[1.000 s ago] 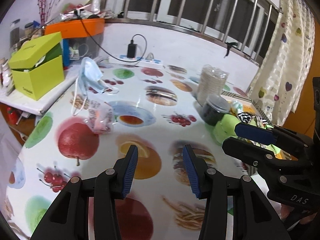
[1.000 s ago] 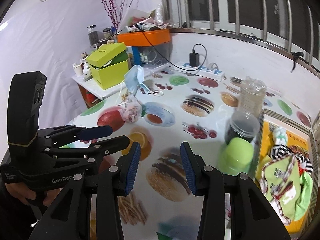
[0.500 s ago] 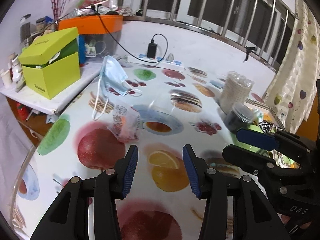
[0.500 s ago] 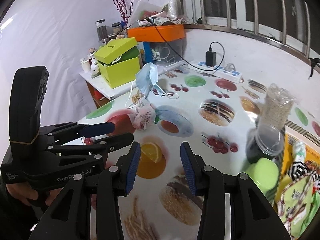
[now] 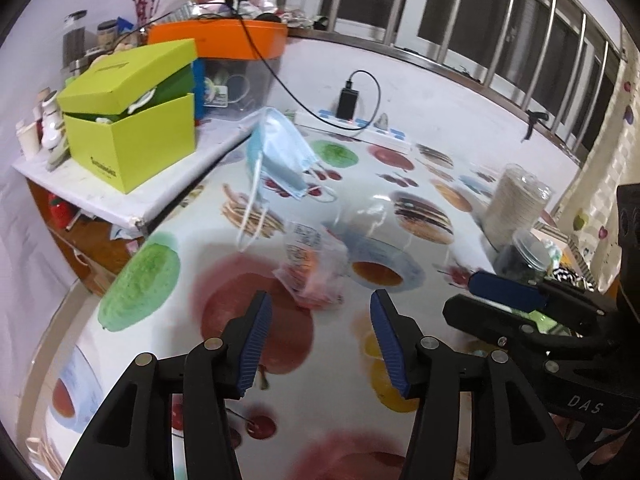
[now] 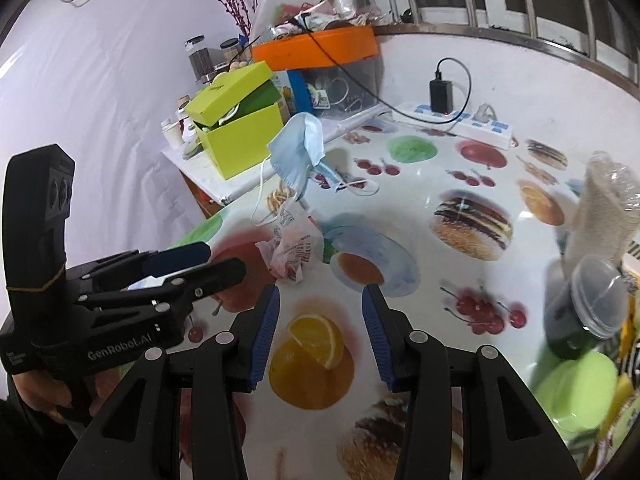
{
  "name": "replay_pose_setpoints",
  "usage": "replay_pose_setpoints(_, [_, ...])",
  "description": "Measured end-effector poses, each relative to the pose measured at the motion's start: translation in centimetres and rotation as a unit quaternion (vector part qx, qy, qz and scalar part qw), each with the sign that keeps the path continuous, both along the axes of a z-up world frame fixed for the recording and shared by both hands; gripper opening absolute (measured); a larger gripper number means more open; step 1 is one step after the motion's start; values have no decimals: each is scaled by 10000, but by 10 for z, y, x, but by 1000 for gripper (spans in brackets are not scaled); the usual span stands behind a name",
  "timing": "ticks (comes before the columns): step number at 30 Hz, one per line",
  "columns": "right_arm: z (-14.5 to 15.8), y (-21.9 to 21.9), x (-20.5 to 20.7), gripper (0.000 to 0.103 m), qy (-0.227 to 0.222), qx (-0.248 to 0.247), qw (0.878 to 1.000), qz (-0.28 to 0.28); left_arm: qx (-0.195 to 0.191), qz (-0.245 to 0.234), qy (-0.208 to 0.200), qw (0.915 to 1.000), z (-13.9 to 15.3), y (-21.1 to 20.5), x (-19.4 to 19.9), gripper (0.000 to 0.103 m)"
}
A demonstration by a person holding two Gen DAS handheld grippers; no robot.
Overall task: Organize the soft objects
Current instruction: 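Move both open tools toward the blue face mask and clear plastic bag, then grasp the clear plastic bag with right tool while left tool grasps blue mask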
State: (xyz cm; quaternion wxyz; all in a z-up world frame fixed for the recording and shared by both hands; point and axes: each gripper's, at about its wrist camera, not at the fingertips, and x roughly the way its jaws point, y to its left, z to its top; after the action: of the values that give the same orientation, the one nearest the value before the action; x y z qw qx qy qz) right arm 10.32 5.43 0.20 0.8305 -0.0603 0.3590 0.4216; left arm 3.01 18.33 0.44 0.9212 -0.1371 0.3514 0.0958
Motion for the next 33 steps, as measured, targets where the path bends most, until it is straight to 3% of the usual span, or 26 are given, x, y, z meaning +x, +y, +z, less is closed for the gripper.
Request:
replay_pose_setpoints(23, [-31,74,43,45,406,-18,9985,361,-173,423,-39,9989,-9,59,14,52])
replay_pose_setpoints(29, [-44,91,51,45,477,-273,9981,285,-184,440,-85,9988,-7,68,26,55])
replay_pose_setpoints(33, [-51,91,56,45,720,-232,9967,287,-209,431,-105,9988,-6,70,38,56])
